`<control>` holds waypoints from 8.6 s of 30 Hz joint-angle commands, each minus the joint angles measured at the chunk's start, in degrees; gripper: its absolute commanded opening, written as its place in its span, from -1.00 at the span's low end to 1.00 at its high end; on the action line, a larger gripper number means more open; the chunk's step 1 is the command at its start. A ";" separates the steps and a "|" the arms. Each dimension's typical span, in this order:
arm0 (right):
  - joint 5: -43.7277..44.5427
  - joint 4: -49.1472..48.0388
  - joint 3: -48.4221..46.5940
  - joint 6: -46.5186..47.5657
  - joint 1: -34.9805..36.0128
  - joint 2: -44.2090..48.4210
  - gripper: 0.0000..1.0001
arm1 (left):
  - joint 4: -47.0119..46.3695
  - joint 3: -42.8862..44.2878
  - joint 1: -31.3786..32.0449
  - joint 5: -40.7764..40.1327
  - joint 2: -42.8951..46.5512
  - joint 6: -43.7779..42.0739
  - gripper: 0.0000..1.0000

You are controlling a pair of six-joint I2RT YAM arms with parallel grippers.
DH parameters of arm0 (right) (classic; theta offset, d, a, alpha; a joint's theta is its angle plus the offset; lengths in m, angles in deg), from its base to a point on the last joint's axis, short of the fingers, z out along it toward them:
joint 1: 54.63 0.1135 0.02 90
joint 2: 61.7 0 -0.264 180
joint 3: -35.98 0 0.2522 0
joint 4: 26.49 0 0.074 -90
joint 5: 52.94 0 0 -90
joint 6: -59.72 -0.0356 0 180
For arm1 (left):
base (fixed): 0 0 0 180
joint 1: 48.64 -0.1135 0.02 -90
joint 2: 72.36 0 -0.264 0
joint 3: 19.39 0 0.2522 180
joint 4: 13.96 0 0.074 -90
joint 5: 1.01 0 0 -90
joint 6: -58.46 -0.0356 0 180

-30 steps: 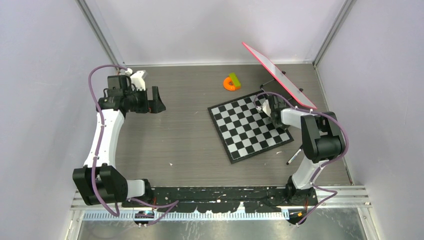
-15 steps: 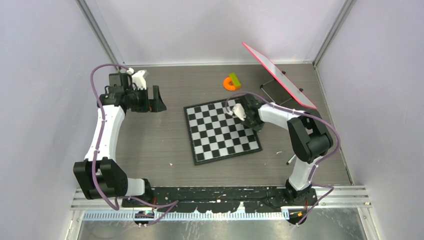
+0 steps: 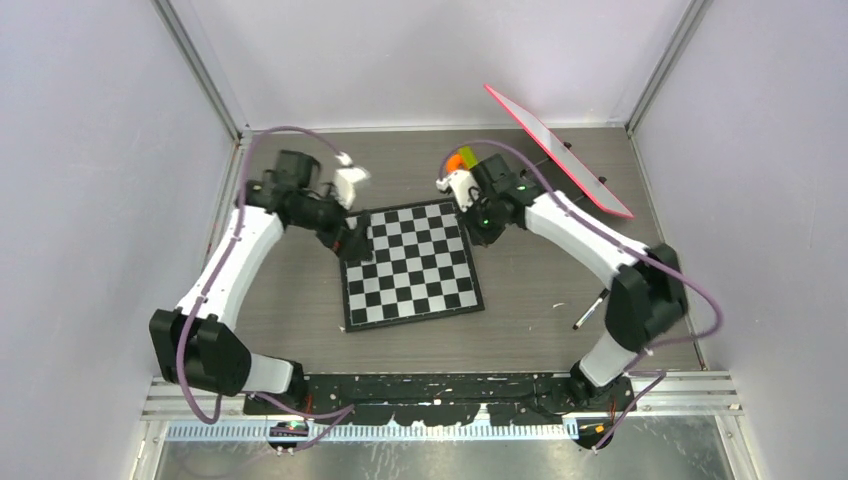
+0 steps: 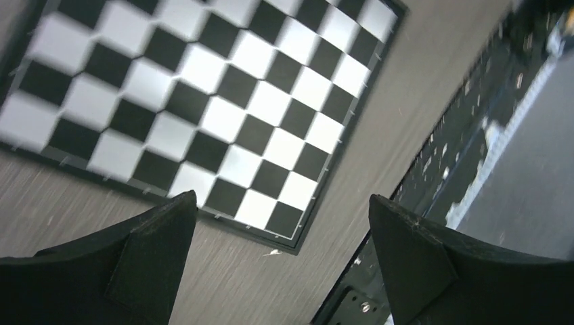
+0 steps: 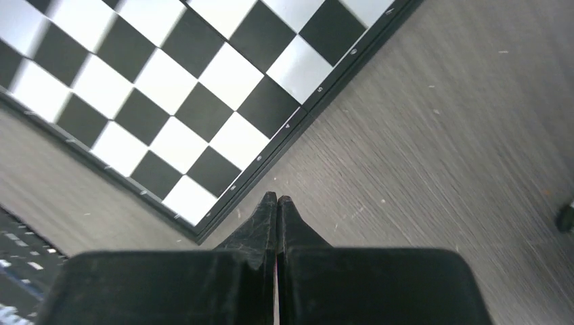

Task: Write a sentence on the whiteboard
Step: Move the distractor to the center of the board, then move the whiteboard to the center of the board.

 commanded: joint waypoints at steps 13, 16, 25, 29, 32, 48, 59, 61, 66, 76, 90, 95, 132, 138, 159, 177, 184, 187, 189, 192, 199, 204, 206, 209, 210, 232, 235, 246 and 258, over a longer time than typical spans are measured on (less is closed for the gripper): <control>-4.41 7.75 -12.18 -11.64 -12.69 25.33 -0.79 | -20.53 -9.62 57.29 -38.48 -8.80 -18.59 0.99; -4.94 8.40 -13.55 -13.42 -15.14 26.56 -0.69 | -25.02 -8.36 61.61 -43.21 -14.26 -20.67 0.99; -5.35 9.22 -11.67 -13.35 -18.74 29.78 -0.49 | -39.71 -13.74 65.85 -56.10 -22.84 -20.53 0.99; -3.49 9.30 -11.03 -12.22 -18.69 29.98 -0.45 | -41.45 -15.09 61.99 -57.98 -24.39 -20.11 0.99; -1.66 9.18 -12.15 -13.90 -19.63 29.74 -0.46 | -41.68 -16.13 56.64 -57.12 -24.04 -19.12 1.00; -7.28 17.55 -31.10 -15.77 -41.06 9.17 -0.46 | -39.82 -14.32 23.35 -42.77 -21.62 -20.22 0.99; -5.02 20.87 -43.21 -11.48 -49.25 -7.47 -0.37 | -27.90 -8.08 18.51 -25.43 -17.04 -10.40 0.99; -3.90 19.85 -44.64 -11.56 -49.42 -10.20 -0.28 | -25.20 -6.70 18.51 -21.81 -15.65 -7.50 0.99; -1.04 17.61 -50.32 -10.23 -49.76 -19.71 -0.20 | -21.33 -4.60 18.68 -15.81 -11.75 -2.75 0.99; -1.92 9.46 -56.34 -11.65 -50.08 -33.38 -0.29 | -17.46 -2.93 19.54 -10.57 -6.20 1.55 0.99; 1.44 0.78 -58.71 -13.20 -50.08 -45.11 -0.41 | -13.73 0.87 19.74 -12.56 -5.30 2.73 0.99; -0.23 0.70 -55.28 -11.94 -50.12 -44.97 -0.43 | -13.12 1.21 19.74 -13.77 -4.91 2.48 1.00; -18.21 -0.27 -5.02 -6.14 -39.17 -11.43 -0.47 | -14.41 -1.86 19.74 -13.56 -0.11 2.98 0.99; -13.16 -3.94 -2.92 -2.70 -40.43 -5.74 -0.39 | -14.12 -1.99 19.75 -13.23 0.38 3.05 0.99; -10.66 -8.08 -15.82 16.38 -41.79 -20.79 -0.10 | -12.60 -0.74 19.79 -13.40 -0.07 1.92 1.00; -15.95 -11.14 -13.93 20.84 -39.43 -21.87 -0.53 | -11.99 0.23 19.74 -14.57 0.47 1.80 0.99; -15.98 -11.74 -8.84 22.69 -38.13 -18.08 -0.90 | -12.30 -0.61 19.74 -14.91 1.88 2.19 1.00; -16.03 -11.33 -7.30 23.18 -38.09 -16.58 -0.90 | -12.20 -0.86 19.72 -14.90 2.63 2.19 0.99; -15.30 -11.00 -7.03 23.45 -38.13 -16.29 -0.75 | -12.08 -0.98 19.74 -14.98 2.85 2.13 0.99; -13.62 -10.57 -7.80 23.35 -38.60 -16.19 -0.26 | -11.85 -1.17 19.74 -15.07 2.99 1.94 0.99; -12.45 -10.72 -11.77 25.63 -41.89 -17.74 0.04 | -11.38 -0.91 19.74 -15.12 2.50 1.40 0.99; -13.32 -12.54 -15.30 29.07 -42.16 -21.17 0.23 | -10.30 0.10 19.74 -15.37 1.58 0.38 0.99; -14.21 -11.97 -17.55 30.24 -42.16 -22.82 0.23 | -10.09 0.22 19.74 -15.81 1.38 0.14 1.00; -15.08 -9.24 -21.39 32.18 -41.72 -25.85 0.21 | -9.89 0.47 19.74 -16.04 0.91 0.10 0.99; -15.35 -7.79 -22.44 32.87 -41.46 -26.61 0.21 | -9.85 0.56 19.74 -16.03 0.73 0.16 0.99; -11.23 -18.03 -2.00 23.96 -35.50 -16.07 -0.99 | -12.77 0.80 19.74 -16.42 0.60 4.82 0.99; -7.94 -19.89 3.07 19.02 -33.79 -12.57 -0.99 | -13.27 0.84 19.74 -15.69 0.88 5.55 0.99; 0.90 -21.81 17.22 10.39 -27.09 -2.73 -0.99 | -15.82 -0.99 19.68 -15.88 2.33 7.58 0.99; 2.77 -19.35 21.45 9.69 -26.98 4.39 0.25 | -16.39 -1.64 19.65 -14.96 3.64 8.60 1.00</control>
